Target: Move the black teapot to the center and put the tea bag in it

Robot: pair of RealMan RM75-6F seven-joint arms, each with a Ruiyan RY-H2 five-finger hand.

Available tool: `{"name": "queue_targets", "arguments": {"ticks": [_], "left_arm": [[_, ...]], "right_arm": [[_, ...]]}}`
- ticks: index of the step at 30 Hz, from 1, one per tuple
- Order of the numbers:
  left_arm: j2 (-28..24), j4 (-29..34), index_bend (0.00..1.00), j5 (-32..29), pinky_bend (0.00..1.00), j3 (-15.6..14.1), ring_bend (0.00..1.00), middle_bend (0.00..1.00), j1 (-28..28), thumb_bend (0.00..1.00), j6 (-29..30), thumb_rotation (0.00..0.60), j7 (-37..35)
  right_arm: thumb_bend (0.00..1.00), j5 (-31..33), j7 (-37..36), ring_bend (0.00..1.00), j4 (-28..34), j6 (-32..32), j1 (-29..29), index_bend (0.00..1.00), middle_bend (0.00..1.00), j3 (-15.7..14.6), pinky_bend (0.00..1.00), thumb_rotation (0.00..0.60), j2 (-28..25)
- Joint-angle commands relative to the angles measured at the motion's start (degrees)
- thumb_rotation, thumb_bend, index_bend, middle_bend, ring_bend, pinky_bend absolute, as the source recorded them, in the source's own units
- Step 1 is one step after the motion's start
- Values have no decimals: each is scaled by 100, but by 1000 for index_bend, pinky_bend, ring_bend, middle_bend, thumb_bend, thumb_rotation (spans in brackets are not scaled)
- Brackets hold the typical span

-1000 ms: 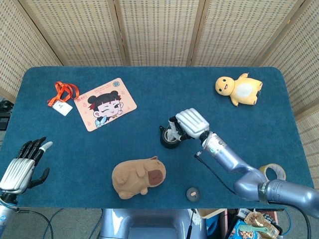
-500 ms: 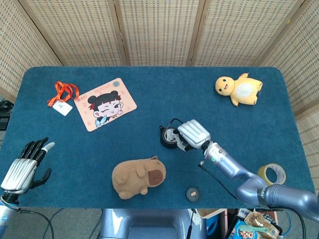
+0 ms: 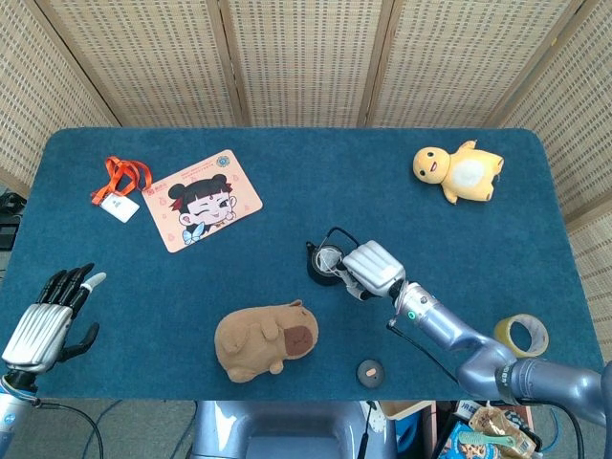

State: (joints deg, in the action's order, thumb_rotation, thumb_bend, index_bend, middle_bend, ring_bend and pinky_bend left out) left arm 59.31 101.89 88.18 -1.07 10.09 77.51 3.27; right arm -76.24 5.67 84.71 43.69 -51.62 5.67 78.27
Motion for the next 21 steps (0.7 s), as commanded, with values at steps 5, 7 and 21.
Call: {"name": "queue_targets", "arguments": {"ticks": [5, 7, 21], "left_arm": [[-24, 29, 100, -8, 0, 12, 0, 0, 0, 475, 12, 600, 18], [-28, 41, 100, -1, 0, 10, 0, 0, 1, 476, 12, 600, 28], [-115, 161, 100, 38, 0, -12, 0, 0, 45, 475, -67, 600, -51]], "right_arm": [[714, -229, 196, 813, -62, -48, -15, 460, 759, -143, 910, 581, -68], [714, -226, 217, 813, -61, -47, -6, 420, 755, -147, 910, 463, -85], [714, -101, 253, 803, 92, -204, -37, 269, 741, -85, 894, 150, -334]]}}
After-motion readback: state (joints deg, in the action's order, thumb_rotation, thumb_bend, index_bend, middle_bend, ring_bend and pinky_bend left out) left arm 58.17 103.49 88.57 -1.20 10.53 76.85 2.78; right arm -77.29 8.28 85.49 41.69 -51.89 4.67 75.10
